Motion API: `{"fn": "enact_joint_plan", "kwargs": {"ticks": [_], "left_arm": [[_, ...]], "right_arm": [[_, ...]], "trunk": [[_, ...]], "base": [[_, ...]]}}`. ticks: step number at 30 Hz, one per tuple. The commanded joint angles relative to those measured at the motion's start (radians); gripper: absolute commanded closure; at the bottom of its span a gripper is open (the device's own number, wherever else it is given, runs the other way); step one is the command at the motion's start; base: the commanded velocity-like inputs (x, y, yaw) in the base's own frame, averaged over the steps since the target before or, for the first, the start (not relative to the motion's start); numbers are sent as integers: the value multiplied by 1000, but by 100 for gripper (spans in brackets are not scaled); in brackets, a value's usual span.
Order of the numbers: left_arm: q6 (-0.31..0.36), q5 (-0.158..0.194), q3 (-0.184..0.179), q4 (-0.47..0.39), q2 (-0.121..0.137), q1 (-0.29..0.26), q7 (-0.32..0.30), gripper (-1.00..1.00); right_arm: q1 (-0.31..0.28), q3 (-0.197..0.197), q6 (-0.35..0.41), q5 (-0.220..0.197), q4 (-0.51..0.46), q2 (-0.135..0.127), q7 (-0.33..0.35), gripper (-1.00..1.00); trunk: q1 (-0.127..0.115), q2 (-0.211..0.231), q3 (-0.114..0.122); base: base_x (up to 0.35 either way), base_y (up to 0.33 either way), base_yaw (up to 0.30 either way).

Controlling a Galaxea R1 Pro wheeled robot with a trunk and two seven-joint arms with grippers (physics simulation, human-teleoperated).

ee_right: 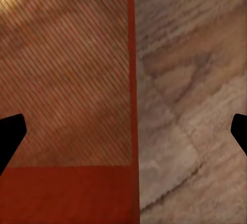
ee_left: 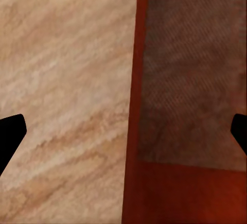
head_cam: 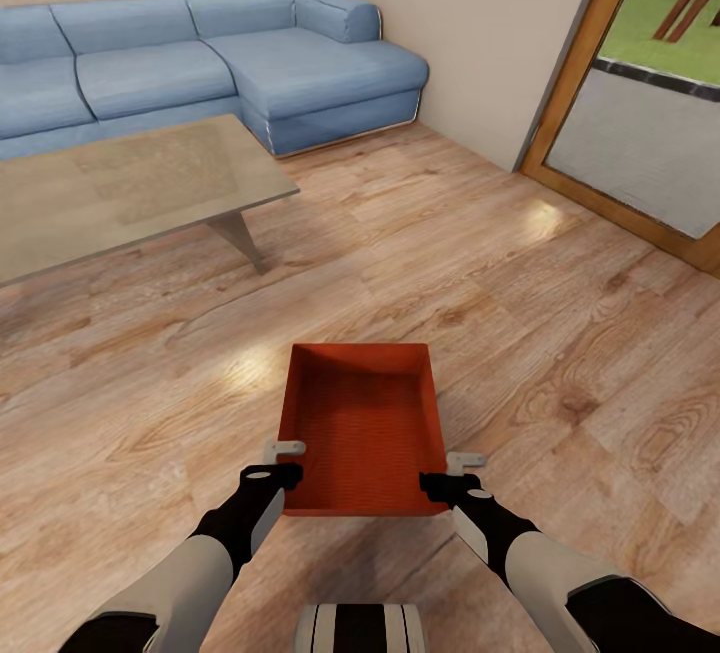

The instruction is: Move the two storage containers from the living room to the garage. In the garage, place one container on the floor and stack the other container on top of it (either order is fine).

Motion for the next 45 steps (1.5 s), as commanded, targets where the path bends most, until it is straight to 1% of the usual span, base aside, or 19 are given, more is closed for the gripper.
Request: {"fn": "enact_joint_plan", "kwargs": {"ticks": [1, 16, 19, 42, 43, 45], "left_arm": [[6, -1, 1, -2, 0, 0, 3, -100], [5, -1, 1, -2, 0, 0, 3, -100], [5, -1, 1, -2, 0, 0, 3, -100], [6, 3, 2, -10, 0, 0, 4, -100], [6, 3, 2, -8, 0, 0, 4, 100], [6, 6, 2, -4, 0, 0, 4, 100]], "right_arm": [[-1, 9, -3, -10, 1, 0, -4, -100], [0, 8, -2, -10, 1, 0, -4, -100], [-1, 8, -3, -10, 1, 0, -4, -100], [-2, 8, -2, -9, 1, 0, -3, -100], [-2, 7, -2, -9, 1, -1, -3, 100], [-1, 8, -2, -9, 1, -1, -3, 100]], "trunk": [[0, 0, -1], [0, 0, -1], [11, -21, -10], [11, -21, -10], [11, -21, -10], [11, -21, -10]], "base": [[0, 0, 0], [0, 0, 0], [0, 0, 0], [0, 0, 0], [0, 0, 0], [0, 0, 0]]}}
